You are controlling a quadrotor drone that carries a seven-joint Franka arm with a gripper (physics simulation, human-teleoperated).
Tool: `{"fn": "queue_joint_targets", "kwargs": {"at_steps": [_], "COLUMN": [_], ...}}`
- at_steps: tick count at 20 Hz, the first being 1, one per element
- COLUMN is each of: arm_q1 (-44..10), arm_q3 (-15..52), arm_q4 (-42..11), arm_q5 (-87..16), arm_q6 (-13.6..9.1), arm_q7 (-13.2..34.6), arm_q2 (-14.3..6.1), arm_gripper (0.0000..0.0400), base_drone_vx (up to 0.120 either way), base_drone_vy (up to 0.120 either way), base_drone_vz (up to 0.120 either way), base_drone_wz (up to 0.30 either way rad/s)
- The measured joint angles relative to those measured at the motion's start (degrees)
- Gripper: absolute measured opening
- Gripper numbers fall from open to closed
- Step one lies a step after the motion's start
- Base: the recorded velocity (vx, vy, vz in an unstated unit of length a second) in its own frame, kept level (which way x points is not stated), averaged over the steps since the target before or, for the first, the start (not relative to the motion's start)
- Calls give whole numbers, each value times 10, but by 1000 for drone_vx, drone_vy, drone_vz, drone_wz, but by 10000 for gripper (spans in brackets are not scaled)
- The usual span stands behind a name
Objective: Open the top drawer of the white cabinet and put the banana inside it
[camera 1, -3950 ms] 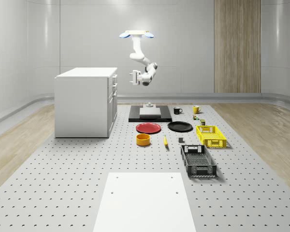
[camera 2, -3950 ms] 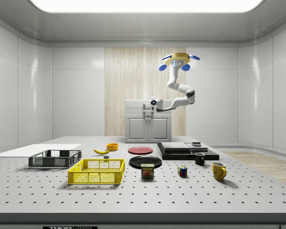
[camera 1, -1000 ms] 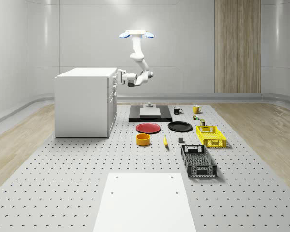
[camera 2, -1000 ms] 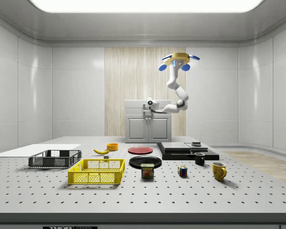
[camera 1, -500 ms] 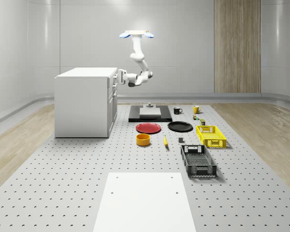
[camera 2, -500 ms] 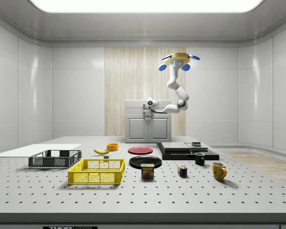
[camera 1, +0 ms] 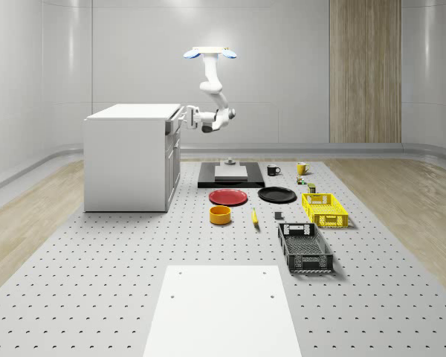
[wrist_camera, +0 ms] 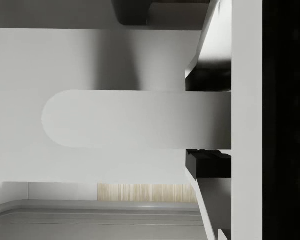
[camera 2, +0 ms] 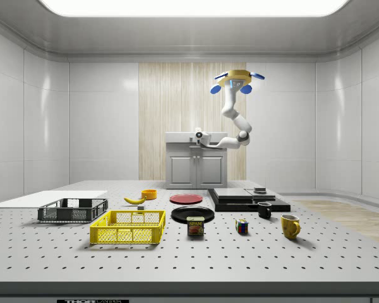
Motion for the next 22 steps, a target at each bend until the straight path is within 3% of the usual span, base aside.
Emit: {"fn": "queue_joint_targets", "kwargs": {"at_steps": [3,5,6,8,11,15,16,17,18,19,20,22], "arm_q1": [-15,-21,-24,-30,-41,-53,-56,-59,-66,-82,-107,-122], "arm_q3": [-11,-25,-33,-43,-59,-83,-94,-111,-125,-123,-106,-109], "arm_q4": [0,-8,-10,-7,-2,5,-1,-10,-17,-6,18,26], "arm_q5": [-21,-36,-55,-65,-81,-109,-116,-151,-147,-100,-91,-105], "arm_q6": [-19,-26,-30,-43,-64,-89,-96,-102,-122,-167,-192,-203], "arm_q7": [17,-13,-2,13,26,49,24,15,0,37,66,60], "arm_q2": [-10,-11,-14,-23,-32,-43,-36,-28,-19,-6,0,-2], "arm_gripper": [143,187,239,186,143,143,188,358,400,378,318,234], "base_drone_vx": [0,0,0,0,0,0,0,0,0,0,0,0], "base_drone_vy": [0,0,0,0,0,0,0,0,0,0,0,0], "base_drone_vz": [0,0,0,0,0,0,0,0,0,0,0,0], "base_drone_wz": [0,0,0,0,0,0,0,0,0,0,0,0]}}
